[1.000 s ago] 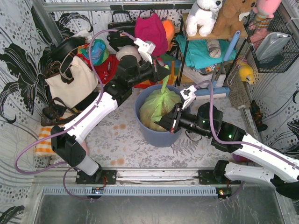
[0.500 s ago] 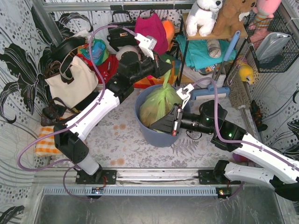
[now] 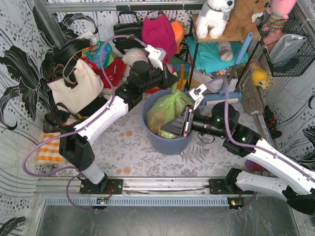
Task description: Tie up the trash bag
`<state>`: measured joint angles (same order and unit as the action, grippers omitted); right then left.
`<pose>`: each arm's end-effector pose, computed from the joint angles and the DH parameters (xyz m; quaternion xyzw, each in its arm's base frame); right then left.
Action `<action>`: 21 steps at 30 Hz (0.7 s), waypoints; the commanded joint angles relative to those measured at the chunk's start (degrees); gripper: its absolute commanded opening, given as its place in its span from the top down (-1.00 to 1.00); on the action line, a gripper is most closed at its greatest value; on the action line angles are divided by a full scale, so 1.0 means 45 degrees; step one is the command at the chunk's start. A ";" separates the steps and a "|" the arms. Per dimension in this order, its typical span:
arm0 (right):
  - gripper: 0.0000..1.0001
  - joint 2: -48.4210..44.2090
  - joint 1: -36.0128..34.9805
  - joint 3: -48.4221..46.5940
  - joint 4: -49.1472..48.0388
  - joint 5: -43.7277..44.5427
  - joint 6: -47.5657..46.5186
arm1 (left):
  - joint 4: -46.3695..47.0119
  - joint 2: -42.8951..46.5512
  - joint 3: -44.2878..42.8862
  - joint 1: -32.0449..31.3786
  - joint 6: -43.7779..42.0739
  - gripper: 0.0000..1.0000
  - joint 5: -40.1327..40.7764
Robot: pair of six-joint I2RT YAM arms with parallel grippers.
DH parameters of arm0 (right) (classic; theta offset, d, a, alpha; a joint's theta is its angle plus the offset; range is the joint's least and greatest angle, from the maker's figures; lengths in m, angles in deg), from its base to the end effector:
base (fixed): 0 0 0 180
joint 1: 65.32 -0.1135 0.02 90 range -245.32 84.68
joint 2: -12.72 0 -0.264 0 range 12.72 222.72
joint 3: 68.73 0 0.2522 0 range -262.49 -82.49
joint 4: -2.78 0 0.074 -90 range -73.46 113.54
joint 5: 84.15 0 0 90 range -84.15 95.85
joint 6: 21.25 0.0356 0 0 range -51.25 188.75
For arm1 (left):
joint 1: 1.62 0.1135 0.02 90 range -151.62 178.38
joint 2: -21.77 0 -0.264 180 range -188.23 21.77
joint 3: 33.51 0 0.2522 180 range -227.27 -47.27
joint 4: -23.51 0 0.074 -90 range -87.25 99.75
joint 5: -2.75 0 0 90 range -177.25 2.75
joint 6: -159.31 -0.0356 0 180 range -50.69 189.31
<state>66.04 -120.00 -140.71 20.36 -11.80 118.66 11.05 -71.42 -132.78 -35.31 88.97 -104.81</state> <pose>0.1121 0.1769 0.4079 -0.1382 0.6870 0.6237 0.3463 0.3208 -0.2268 0.3918 0.1910 0.7187 -0.3974 0.5377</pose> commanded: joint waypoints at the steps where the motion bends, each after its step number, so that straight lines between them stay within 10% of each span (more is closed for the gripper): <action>1: 0.48 -0.0181 0.0070 -0.1506 0.1248 0.1322 -0.1688 | 0.0296 0.0397 -0.0153 0.0066 0.0158 1.00 -0.0294; 8: 0.00 -0.1243 0.0072 -0.1107 0.0865 0.2494 -0.6792 | 0.0076 0.0683 -0.0089 0.0065 0.0333 1.00 -0.0690; 21: -0.88 -0.1632 0.0057 -0.0976 0.3032 -0.1432 -2.1150 | -0.3638 0.0305 -0.2006 0.0070 -0.0344 1.00 -0.2885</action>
<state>58.45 -119.87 -143.96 27.50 -12.66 46.88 0.78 -70.11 -137.59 -35.29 89.78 -112.40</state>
